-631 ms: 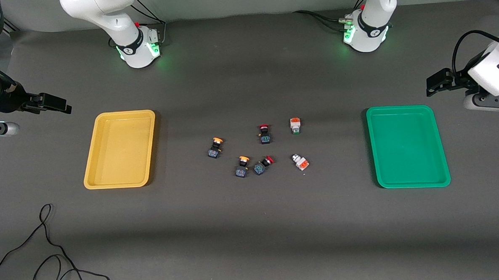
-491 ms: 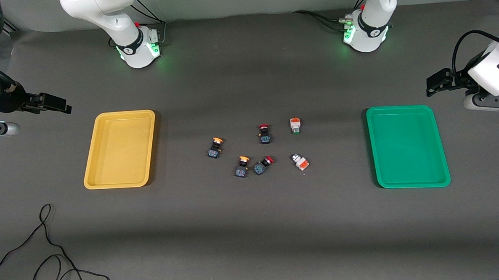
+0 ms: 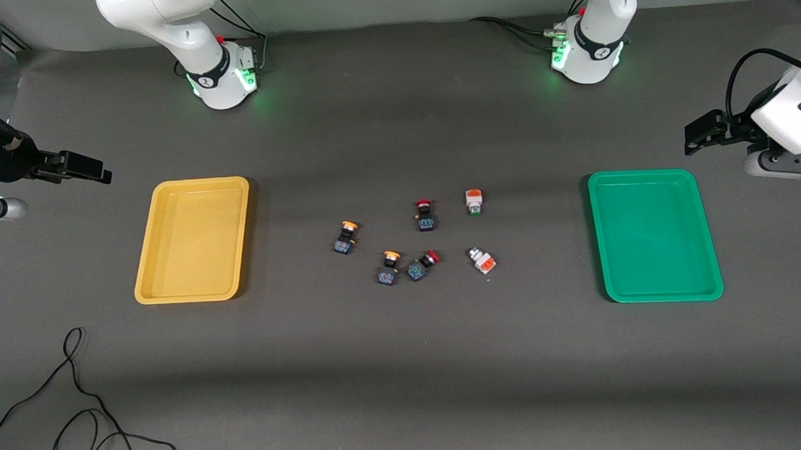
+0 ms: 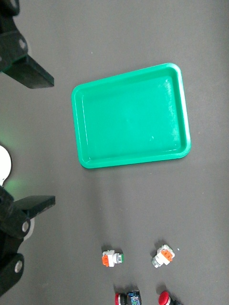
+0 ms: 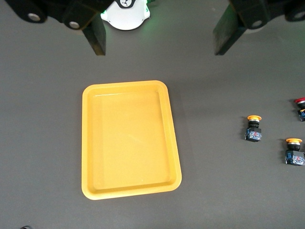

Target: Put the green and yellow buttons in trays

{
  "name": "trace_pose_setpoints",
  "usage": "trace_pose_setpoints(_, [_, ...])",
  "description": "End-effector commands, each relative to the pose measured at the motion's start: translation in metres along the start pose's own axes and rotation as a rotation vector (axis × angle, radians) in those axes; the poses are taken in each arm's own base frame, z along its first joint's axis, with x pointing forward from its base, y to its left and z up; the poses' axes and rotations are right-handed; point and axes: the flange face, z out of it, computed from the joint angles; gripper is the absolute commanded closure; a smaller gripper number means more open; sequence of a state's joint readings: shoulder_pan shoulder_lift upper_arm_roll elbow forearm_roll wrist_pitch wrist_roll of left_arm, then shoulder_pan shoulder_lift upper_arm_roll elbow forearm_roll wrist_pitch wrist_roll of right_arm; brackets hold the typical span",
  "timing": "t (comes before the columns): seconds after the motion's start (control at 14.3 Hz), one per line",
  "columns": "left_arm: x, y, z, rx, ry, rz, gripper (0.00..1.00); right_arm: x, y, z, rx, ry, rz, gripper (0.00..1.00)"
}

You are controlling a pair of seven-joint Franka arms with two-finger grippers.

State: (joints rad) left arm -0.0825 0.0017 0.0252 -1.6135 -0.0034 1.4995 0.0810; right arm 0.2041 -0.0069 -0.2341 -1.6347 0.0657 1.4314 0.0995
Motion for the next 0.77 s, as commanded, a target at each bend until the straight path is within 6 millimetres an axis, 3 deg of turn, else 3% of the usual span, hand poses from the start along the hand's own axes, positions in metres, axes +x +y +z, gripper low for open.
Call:
trace_pose_setpoints(0.0, [0.001,-0.002,-0.003,0.011,-0.005,0.000,0.00,-0.001,-0.004,0.000,-0.016,-0.032,0.010,0.00])
trace_pose_setpoints(0.14, [0.001,-0.001,-0.003,0.011,-0.002,0.002,0.00,-0.004,-0.015,0.002,-0.021,-0.044,-0.008,0.00])
trace_pose_setpoints(0.21, [0.001,-0.001,-0.002,0.011,-0.003,0.000,0.00,-0.008,-0.032,0.004,-0.030,-0.048,-0.028,0.00])
trace_pose_setpoints(0.35, [0.001,-0.002,-0.002,0.011,-0.003,-0.007,0.00,-0.022,-0.067,0.018,-0.049,-0.073,0.029,0.00])
trace_pose_setpoints(0.56, [0.000,0.000,0.009,0.012,-0.020,-0.029,0.00,-0.046,-0.148,0.039,-0.072,-0.055,0.061,0.00])
trace_pose_setpoints(0.7, [-0.009,0.005,0.021,0.007,-0.011,-0.037,0.00,-0.046,-0.176,0.044,0.024,-0.050,0.048,0.00])
